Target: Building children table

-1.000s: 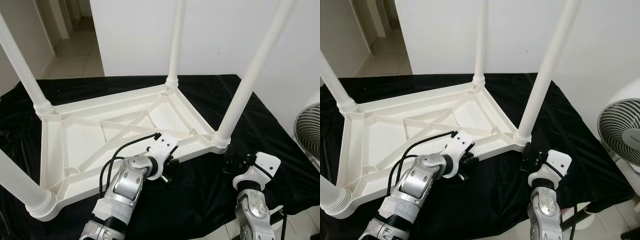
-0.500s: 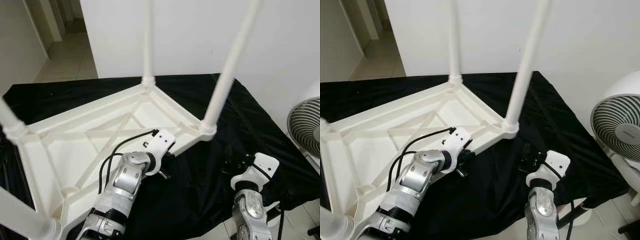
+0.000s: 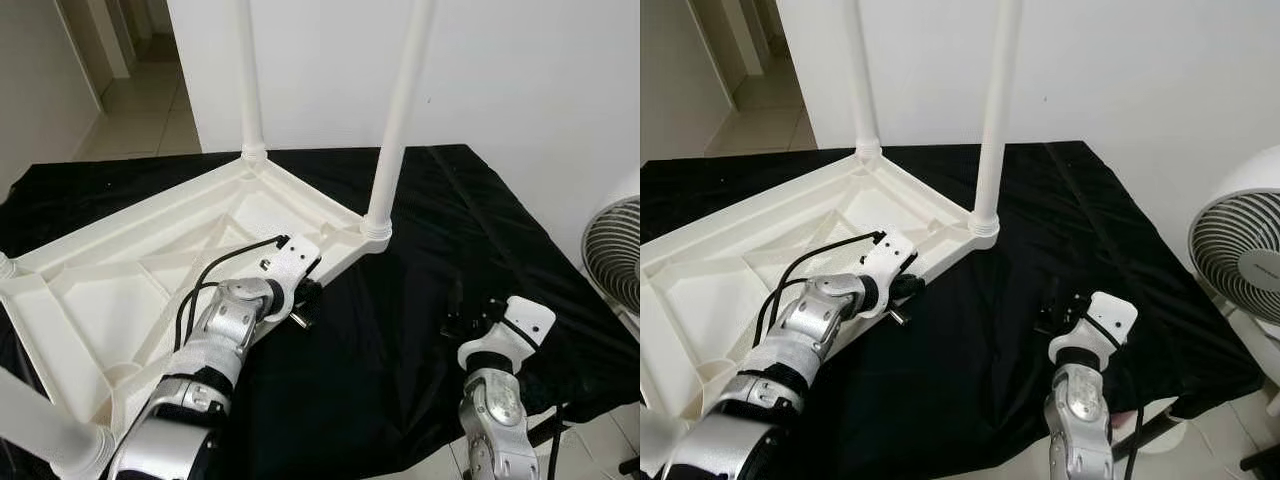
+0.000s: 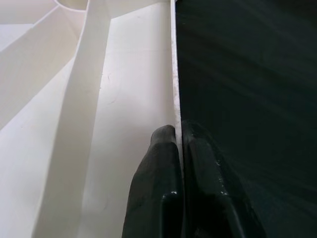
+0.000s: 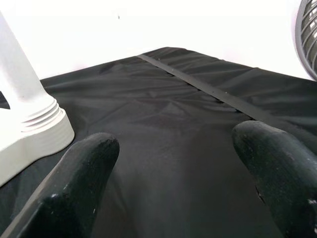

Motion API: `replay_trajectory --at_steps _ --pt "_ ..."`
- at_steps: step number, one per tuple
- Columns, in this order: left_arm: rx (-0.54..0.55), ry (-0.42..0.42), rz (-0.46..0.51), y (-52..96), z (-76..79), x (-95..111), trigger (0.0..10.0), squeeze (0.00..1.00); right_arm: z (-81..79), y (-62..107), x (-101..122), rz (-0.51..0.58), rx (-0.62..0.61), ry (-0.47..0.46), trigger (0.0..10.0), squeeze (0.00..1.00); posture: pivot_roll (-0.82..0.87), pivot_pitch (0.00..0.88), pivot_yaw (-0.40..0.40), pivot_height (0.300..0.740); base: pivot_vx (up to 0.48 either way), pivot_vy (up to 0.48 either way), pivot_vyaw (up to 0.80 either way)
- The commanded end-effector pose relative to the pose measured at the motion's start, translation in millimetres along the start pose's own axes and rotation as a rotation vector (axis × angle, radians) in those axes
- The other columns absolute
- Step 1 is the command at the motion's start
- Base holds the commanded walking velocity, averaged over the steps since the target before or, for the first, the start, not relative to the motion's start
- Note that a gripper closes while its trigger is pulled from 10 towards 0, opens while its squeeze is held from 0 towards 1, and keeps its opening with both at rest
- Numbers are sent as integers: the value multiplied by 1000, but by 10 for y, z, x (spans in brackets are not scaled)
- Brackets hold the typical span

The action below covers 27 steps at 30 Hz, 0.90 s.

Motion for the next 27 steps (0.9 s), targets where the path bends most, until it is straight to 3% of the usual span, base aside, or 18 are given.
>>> replay_trajectory --at_steps 1,3,4,5,6,9,10,11,12,16,17,20,22,25,27 --pt "417 4 6 75 -403 53 10000 0 55 29 -28 -7 -24 9 10000 0 -37 47 36 740 0 0 0" --pt "361 28 93 35 -294 206 10000 0 78 43 -21 -4 -35 12 10000 0 -37 47 36 740 0 0 0" --pt "361 28 93 35 -294 206 10000 0 78 43 -21 -4 -35 12 10000 0 -37 47 36 740 0 0 0" --pt "308 40 173 34 -166 347 10000 1000 89 48 -21 -2 -42 12 10000 0 -47 47 48 740 0 0 0" --pt "308 40 173 34 -166 347 10000 1000 89 48 -21 -2 -42 12 10000 0 -47 47 48 740 0 0 0" --pt "249 21 292 80 2 586 10000 1000 93 47 -23 -1 -46 10 10000 0 -42 46 47 740 0 0 0" --pt "238 24 348 122 38 684 10000 812 89 48 -27 -1 -46 9 10000 0 -42 46 47 740 0 0 0" --pt "238 24 348 122 38 684 10000 812 89 48 -27 -1 -46 9 10000 0 -42 46 47 740 0 0 0" --pt "231 18 390 173 59 761 10000 0 78 45 -32 -2 -43 9 10000 0 -37 46 45 740 0 0 0" --pt "221 -7 445 263 84 861 10000 0 51 33 -39 -4 -34 8 10000 0 -24 46 37 740 0 0 0" --pt "208 -45 489 385 123 940 10000 0 1 7 -50 -7 -9 11 10000 0 -13 45 31 740 0 0 0" --pt "206 -55 501 428 135 958 10000 0 -22 -3 -53 -8 2 13 10000 0 -13 45 31 740 0 0 0" --pt "206 -55 501 428 135 958 10000 0 -22 -3 -53 -8 2 13 10000 0 -13 45 31 740 0 0 0" --pt "276 -52 481 585 142 791 10000 0 -131 -98 -35 -5 59 15 10000 0 9 42 14 740 0 0 0" --pt "276 -52 481 585 142 791 10000 0 -131 -98 -35 -5 59 15 10000 0 9 42 14 740 0 0 0"
Point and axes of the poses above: a point about 5 cm out from each wrist's last joint towards the gripper, its own y axis pointing back from the gripper into the wrist, its own x axis along the axis of the wrist's last joint, z = x × y, the point moved 5 cm from there along -y, pointing out of the wrist towards the gripper, and after that the axes turned 11 degrees about -y, right-handed, at the moved point
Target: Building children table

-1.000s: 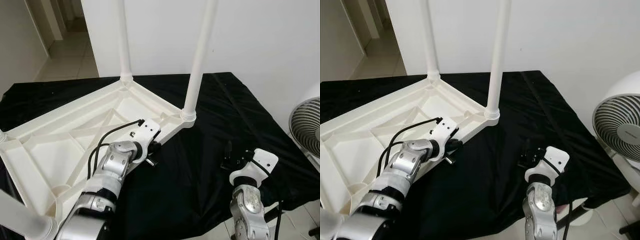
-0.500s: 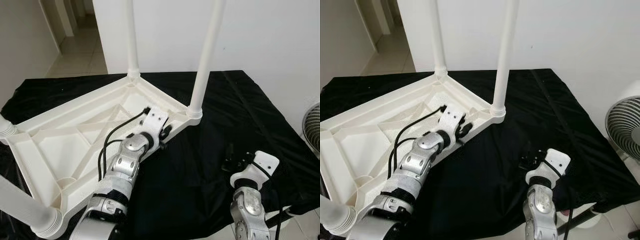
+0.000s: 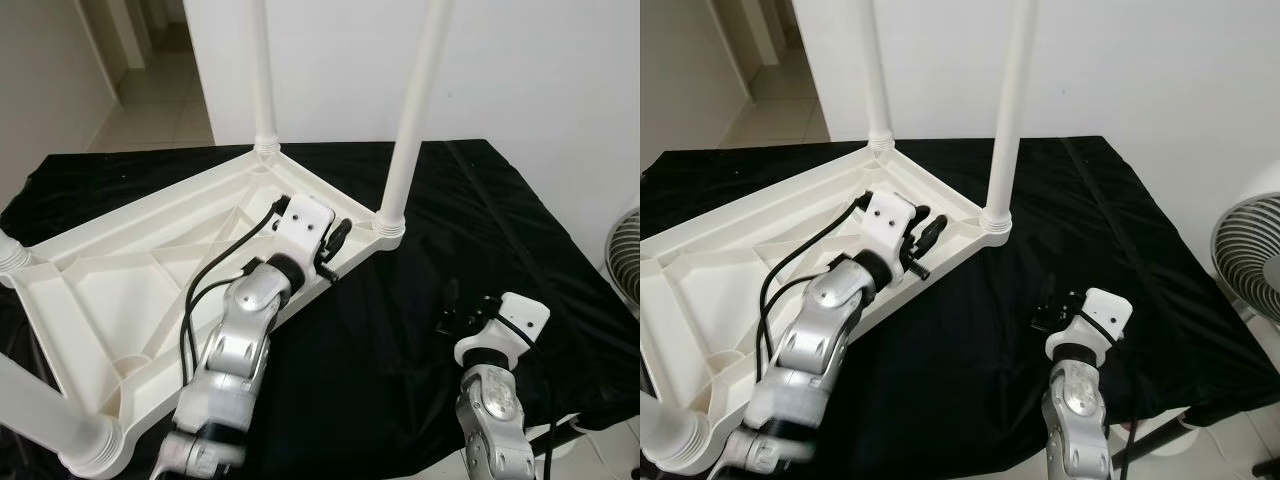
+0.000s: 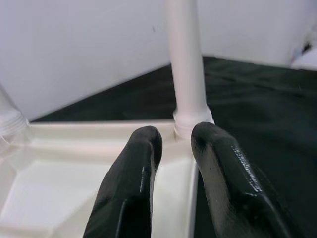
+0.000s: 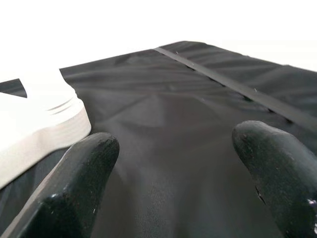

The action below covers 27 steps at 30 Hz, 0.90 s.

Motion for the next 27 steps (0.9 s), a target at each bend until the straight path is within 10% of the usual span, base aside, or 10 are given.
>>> replay_trajectory --at_steps 1,19,27 --pt "-21 -8 -16 72 13 -33 10000 0 -29 -21 -28 -10 18 -5 10000 0 11 41 12 740 0 0 0" --pt "23 25 -198 896 -151 -457 10000 0 -67 -141 -13 -4 55 2 10000 0 64 40 -23 740 0 0 0" --pt "116 110 -153 1021 -179 -352 10000 0 -199 -217 -8 -6 136 23 10000 0 94 46 -45 740 0 0 0"
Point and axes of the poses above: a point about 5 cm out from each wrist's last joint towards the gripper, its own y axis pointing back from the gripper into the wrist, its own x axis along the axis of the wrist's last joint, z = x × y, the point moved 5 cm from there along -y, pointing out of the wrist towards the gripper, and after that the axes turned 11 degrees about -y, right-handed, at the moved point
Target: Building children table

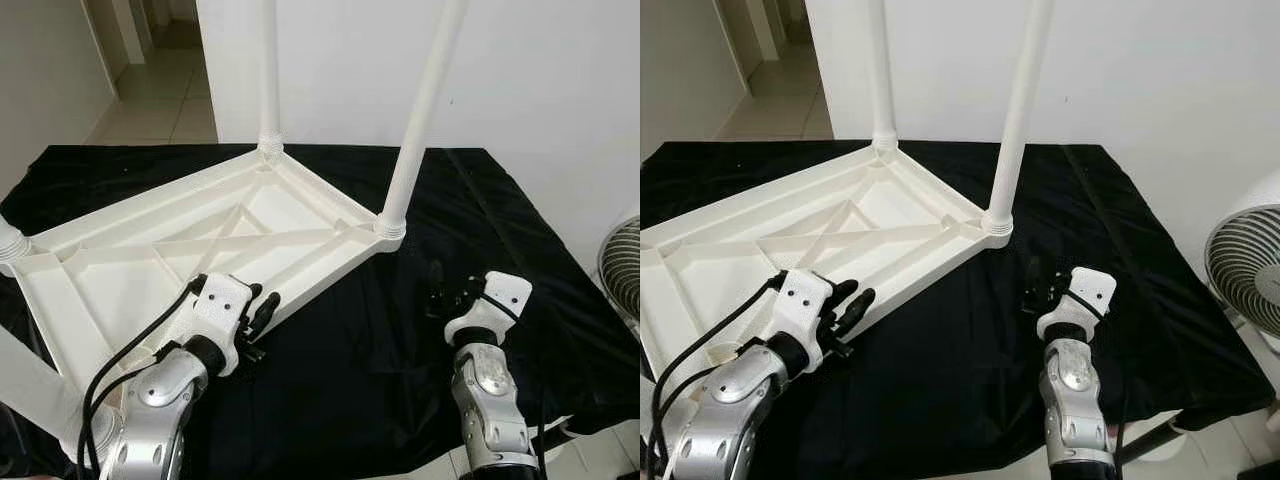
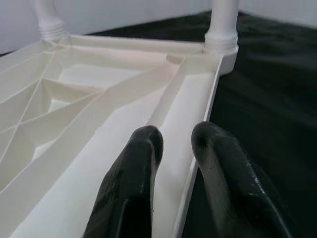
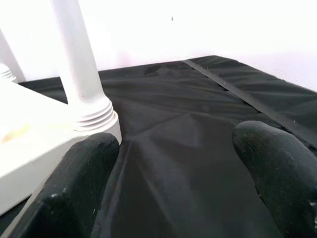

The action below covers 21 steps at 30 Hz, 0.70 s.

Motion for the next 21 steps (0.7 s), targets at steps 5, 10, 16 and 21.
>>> replay_trajectory --at_steps 5,10,16,21 --pt "62 70 33 118 18 62 10000 0 -215 -122 18 1 116 4 10000 0 124 55 -70 740 0 0 0" --pt "53 101 54 278 79 58 10000 0 -351 -187 -18 -15 160 -6 10000 0 153 64 -89 740 0 0 0" --pt "27 128 57 474 128 9 10000 0 -432 -226 -38 -23 185 -15 10000 0 169 71 -96 740 0 0 0" --pt "-11 150 25 692 170 -22 10000 0 -468 -241 -86 -35 201 -20 10000 0 199 80 -98 740 0 0 0"
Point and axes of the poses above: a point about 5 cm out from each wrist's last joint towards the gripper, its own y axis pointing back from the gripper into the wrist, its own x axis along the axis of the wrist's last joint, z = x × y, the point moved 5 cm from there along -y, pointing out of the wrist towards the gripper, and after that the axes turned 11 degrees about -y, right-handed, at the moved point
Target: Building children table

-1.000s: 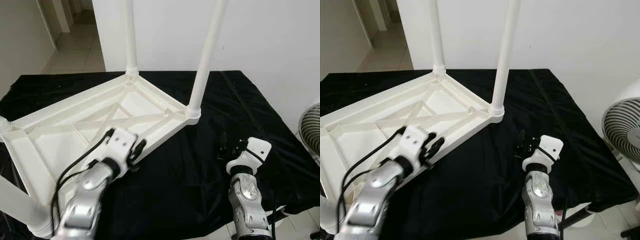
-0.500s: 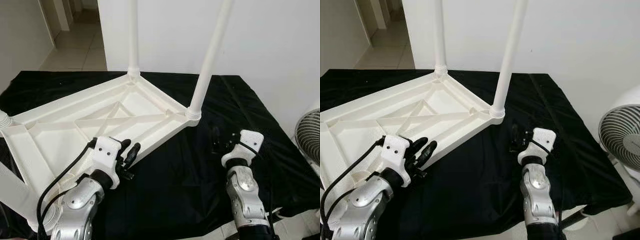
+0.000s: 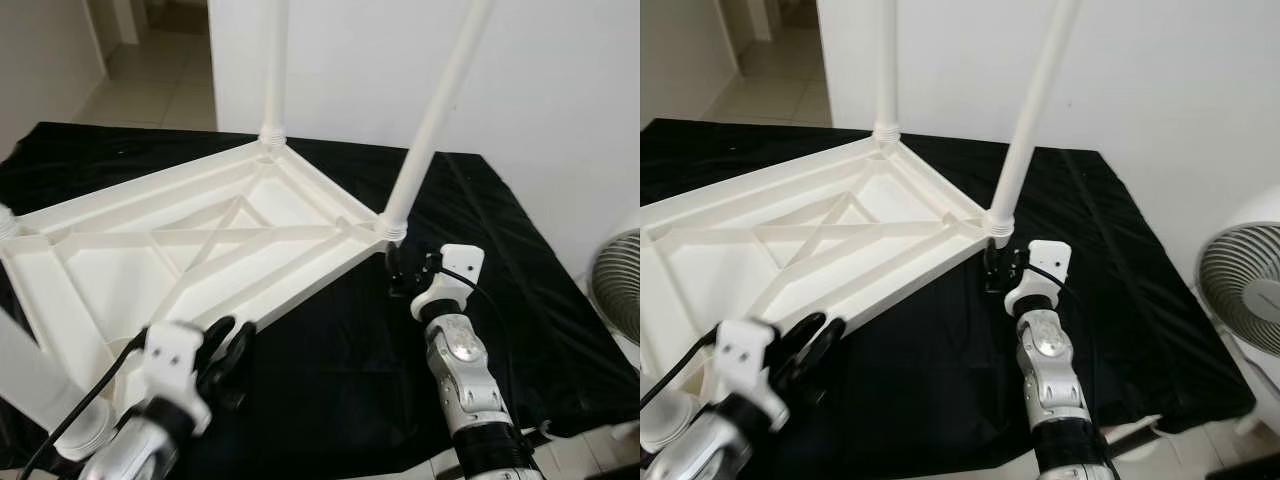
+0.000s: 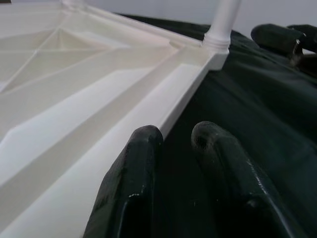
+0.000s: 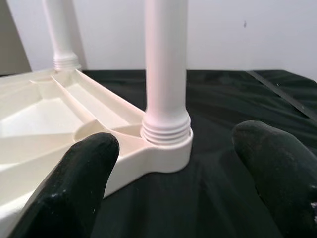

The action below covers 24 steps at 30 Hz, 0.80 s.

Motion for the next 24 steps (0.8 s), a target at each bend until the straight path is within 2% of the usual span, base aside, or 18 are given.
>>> replay_trajectory --at_steps 1,3,13,19,22,24 --pt "-82 16 11 77 68 39 10000 0 5 -3 -31 -5 5 -5 10000 0 215 84 -95 740 0 0 0" --pt "-108 44 -8 228 66 38 10000 0 -25 1 -71 -12 14 -11 10000 0 234 88 -94 740 0 0 0" --pt "-198 22 -73 476 36 53 10000 0 -161 -23 -169 -30 44 -36 10000 0 292 103 -77 740 0 0 0" --pt "-227 -14 -181 710 -131 -5 10000 0 -219 -37 -237 -35 49 -51 10000 0 329 110 -62 740 0 0 0" --pt "-237 -14 -203 755 -144 -22 10000 0 -236 -36 -249 -36 51 -54 10000 0 336 112 -55 740 0 0 0" --pt "-263 -19 -260 872 -178 -58 10000 0 -269 -35 -277 -39 55 -60 10000 0 351 117 -46 740 0 0 0"
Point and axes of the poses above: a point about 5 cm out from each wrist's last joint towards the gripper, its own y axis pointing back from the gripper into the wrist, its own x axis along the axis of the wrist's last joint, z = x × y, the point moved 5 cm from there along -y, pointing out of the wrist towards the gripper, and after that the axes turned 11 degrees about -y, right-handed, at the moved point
